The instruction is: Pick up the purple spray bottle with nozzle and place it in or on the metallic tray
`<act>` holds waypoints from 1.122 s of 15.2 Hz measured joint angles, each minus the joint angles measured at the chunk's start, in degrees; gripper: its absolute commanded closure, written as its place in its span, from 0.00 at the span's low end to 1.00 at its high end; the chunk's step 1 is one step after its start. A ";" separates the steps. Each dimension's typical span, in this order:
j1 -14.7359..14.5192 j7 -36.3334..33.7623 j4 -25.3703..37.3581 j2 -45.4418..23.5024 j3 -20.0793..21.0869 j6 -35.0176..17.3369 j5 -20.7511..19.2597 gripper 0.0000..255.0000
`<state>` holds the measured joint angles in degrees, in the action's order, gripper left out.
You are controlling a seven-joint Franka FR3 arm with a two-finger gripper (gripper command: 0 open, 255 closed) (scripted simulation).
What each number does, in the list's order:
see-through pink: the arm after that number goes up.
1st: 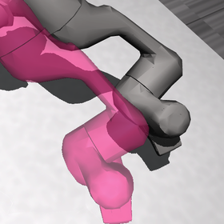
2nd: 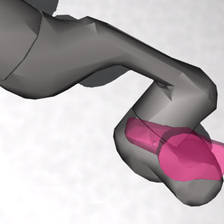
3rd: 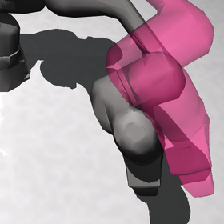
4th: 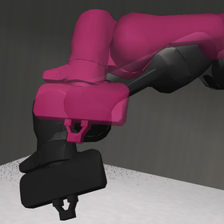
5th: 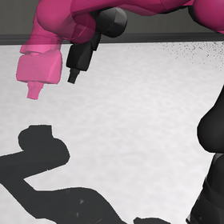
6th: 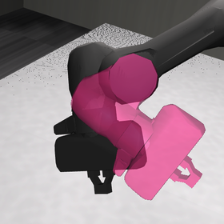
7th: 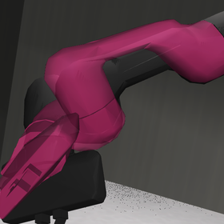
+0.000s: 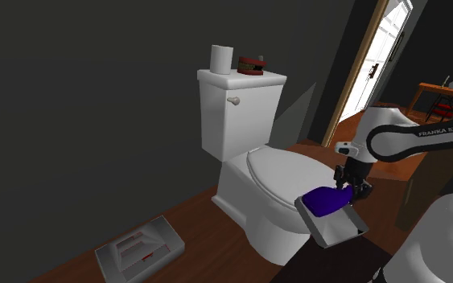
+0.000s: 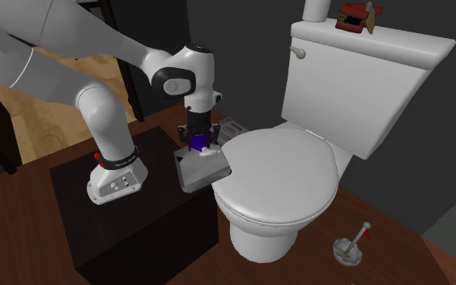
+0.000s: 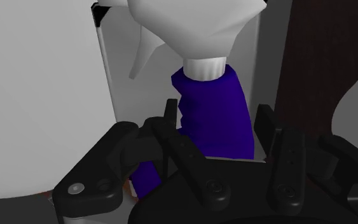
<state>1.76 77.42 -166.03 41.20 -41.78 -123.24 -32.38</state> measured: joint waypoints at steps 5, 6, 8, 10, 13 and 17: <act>-0.46 -0.02 -1.45 -4.00 -2.58 -5.46 -1.60 1.00; -0.66 -0.07 -1.75 -5.00 -3.16 -6.76 -1.91 1.00; -0.80 -0.09 -1.92 -5.69 -3.54 -7.63 -2.09 1.00; -0.87 -0.11 -1.95 -5.90 -3.64 -7.88 -2.12 1.00; -0.89 -0.10 -1.96 -5.97 -3.68 -7.97 -2.14 0.00; -0.89 -0.11 -1.95 -5.97 -3.69 -7.99 -2.13 0.00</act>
<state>0.87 77.31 -167.98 35.23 -45.46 -131.23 -34.51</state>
